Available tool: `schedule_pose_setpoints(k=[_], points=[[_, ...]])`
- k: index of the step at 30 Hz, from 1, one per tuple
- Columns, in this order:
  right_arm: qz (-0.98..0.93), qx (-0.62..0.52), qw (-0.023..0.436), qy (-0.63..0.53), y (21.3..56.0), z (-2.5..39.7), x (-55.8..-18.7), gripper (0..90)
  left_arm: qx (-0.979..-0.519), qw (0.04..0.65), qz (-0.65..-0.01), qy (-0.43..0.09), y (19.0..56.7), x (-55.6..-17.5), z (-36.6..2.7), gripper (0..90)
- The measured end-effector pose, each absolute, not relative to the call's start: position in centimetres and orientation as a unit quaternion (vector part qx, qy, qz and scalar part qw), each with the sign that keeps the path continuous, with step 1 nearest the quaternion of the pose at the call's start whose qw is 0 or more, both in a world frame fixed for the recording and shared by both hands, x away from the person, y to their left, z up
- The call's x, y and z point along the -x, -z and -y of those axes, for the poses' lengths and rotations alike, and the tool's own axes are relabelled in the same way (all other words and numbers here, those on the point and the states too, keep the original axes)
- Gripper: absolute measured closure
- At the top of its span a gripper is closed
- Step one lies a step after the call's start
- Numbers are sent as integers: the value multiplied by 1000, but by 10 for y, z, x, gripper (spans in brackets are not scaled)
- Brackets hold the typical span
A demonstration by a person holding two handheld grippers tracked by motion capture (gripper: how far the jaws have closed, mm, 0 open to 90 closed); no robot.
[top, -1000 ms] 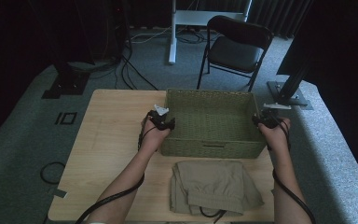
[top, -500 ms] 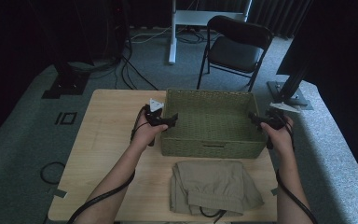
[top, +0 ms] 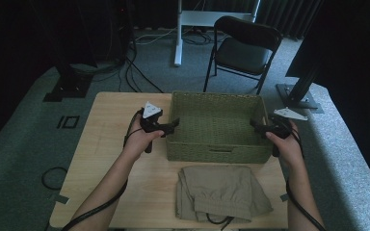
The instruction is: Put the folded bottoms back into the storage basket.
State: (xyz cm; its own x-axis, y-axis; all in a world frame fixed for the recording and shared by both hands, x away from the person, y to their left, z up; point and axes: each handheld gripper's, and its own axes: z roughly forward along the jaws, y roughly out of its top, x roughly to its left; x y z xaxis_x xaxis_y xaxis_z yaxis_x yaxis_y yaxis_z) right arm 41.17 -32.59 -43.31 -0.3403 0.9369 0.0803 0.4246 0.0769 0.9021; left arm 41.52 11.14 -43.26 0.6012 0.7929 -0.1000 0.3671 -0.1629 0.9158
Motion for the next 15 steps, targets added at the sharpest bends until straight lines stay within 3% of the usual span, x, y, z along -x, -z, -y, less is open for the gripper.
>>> schedule_pose_setpoints(k=[15], points=[[-709, -451, 266, -473, 425, 309, -364, 134, -757, 523, -341, -191, 436, -370, -107, 201]])
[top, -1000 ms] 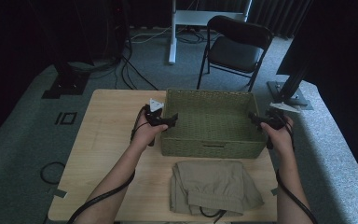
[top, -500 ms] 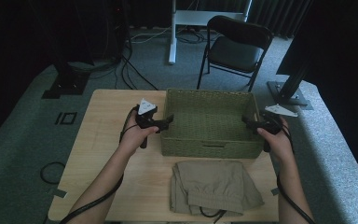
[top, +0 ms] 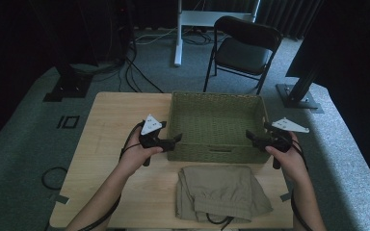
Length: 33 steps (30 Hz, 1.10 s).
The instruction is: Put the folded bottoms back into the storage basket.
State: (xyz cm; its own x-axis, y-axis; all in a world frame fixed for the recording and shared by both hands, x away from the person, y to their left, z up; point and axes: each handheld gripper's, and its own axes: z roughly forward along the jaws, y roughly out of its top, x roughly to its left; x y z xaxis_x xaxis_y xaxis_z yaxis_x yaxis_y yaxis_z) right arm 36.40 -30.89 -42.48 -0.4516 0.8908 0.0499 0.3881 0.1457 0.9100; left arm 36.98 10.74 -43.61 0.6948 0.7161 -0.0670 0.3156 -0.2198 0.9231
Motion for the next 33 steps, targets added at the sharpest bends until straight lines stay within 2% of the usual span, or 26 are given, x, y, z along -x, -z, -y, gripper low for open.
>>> schedule_pose_setpoints(k=[20, 33], points=[[-729, -420, 237, -486, 455, 299, -306, 136, -784, 527, -294, -144, 465, -321, -92, 201], [-746, -428, 206, -466, 498, 300, -288, 137, -819, 466, -316, -112, 512, -308, -77, 200]])
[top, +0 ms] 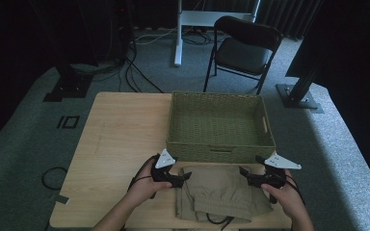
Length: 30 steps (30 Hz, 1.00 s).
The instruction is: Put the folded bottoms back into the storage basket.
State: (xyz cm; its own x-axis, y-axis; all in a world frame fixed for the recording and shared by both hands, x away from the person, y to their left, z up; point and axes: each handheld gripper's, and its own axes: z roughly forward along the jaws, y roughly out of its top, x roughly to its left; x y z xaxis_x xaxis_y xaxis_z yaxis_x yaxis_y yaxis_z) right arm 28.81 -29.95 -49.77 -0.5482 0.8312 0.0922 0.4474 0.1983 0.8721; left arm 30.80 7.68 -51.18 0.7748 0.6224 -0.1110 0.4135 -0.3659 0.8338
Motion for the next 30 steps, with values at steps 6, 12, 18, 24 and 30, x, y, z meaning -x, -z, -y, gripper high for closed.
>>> schedule_pose_setpoints(k=[6, 12, 18, 24, 30], points=[[-748, -448, 194, -449, 518, 298, -287, 137, -825, 444, -334, -101, 524, -311, -75, 200], [-751, -464, 191, -429, 534, 299, -289, 137, -827, 427, -353, -95, 532, -314, -74, 200], [-760, -473, 181, -407, 546, 298, -290, 137, -833, 414, -358, -86, 538, -313, -68, 200], [-769, -471, 178, -395, 550, 296, -290, 140, -836, 409, -357, -82, 545, -312, -62, 200], [-778, -473, 174, -376, 553, 294, -291, 144, -841, 403, -351, -82, 552, -309, -54, 194]])
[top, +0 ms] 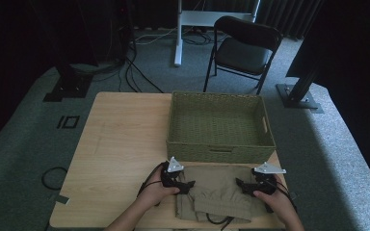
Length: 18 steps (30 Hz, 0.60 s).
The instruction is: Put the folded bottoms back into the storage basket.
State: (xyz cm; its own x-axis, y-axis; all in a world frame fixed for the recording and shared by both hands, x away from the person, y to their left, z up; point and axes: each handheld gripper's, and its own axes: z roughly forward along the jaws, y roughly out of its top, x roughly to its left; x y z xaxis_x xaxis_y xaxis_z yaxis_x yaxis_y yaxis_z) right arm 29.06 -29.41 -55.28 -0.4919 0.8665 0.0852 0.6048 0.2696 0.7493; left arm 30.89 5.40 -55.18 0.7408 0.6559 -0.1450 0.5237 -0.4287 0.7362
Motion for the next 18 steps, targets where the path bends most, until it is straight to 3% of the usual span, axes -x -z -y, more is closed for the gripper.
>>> schedule_pose_setpoints(k=[11, 15, 16, 17, 18], points=[[-796, -459, 177, -351, 554, 287, -289, 162, -839, 396, -359, -99, 552, -306, -46, 185], [-799, -450, 179, -356, 554, 285, -287, 277, -840, 394, -359, -102, 552, -306, -41, 189], [-803, -437, 172, -366, 552, 284, -285, 464, -838, 399, -358, -102, 552, -305, -39, 263], [-803, -437, 172, -366, 552, 284, -285, 464, -838, 399, -358, -102, 552, -305, -39, 316], [-807, -432, 163, -368, 551, 281, -283, 575, -837, 406, -354, -95, 552, -305, -39, 367]])
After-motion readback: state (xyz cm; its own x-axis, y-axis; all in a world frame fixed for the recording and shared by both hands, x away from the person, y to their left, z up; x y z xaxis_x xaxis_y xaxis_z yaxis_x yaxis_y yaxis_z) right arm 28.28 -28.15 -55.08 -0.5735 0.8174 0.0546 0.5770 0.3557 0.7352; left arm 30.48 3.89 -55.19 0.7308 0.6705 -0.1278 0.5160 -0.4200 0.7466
